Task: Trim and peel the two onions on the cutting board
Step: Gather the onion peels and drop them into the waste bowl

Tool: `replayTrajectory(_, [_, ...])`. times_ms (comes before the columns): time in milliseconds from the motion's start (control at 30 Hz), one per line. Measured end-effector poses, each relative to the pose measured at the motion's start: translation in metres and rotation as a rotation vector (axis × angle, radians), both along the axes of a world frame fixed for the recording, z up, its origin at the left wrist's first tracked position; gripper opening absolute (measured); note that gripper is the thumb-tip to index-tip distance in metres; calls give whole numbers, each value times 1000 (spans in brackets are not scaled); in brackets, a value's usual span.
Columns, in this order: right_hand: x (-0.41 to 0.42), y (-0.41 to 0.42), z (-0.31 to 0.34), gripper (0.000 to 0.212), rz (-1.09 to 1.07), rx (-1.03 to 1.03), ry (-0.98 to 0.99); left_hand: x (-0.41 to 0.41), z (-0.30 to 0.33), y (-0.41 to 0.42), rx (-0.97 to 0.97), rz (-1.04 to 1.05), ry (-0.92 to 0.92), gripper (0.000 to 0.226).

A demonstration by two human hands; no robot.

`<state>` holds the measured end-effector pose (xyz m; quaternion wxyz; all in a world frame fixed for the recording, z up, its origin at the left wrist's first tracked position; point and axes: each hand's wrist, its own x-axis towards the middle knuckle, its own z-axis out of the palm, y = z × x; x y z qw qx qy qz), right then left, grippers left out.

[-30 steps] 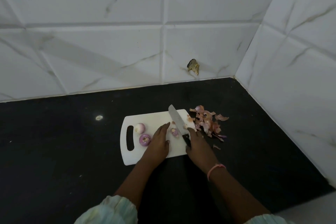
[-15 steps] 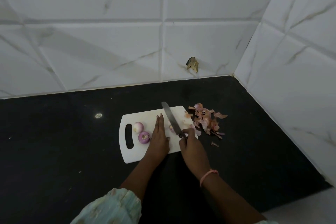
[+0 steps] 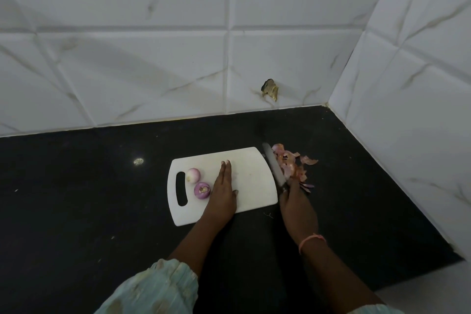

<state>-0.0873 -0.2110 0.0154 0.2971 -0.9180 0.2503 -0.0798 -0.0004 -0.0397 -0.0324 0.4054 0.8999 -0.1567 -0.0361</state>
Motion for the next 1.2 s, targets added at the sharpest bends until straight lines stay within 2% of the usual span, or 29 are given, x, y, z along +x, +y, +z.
replayTrajectory(100, [-5,-9,7,23,-95,110,-138,-1,0,-1,4,-3,7,82])
replayTrajectory(167, [-5,-11,13,27,-81,137,-225,0,1,-1,7,-6,9,81])
replayTrajectory(267, [0,-9,18,25,-51,133,-175,0,2,-2,20,-13,8,79])
replayTrajectory(400, [7,0,21,19,-57,111,-214,-6,10,1,-16,-55,33,72])
replayTrajectory(500, [12,13,19,22,-2,142,-179,-19,25,7,-116,-91,-55,61])
replayTrajectory(667, [14,53,8,30,181,114,-210,-23,44,36,-307,178,-274,46])
replayTrajectory(767, [16,74,-2,36,245,110,-119,-17,45,59,-314,332,-276,43])
replayTrajectory(900, [16,78,-9,36,298,114,-58,-11,42,70,-331,395,-239,40])
replayTrajectory(1067, [17,59,-2,26,327,141,-39,-2,52,52,-306,320,-199,38])
replayTrajectory(1200, [24,16,13,30,168,165,-131,10,68,16,-316,172,-167,38])
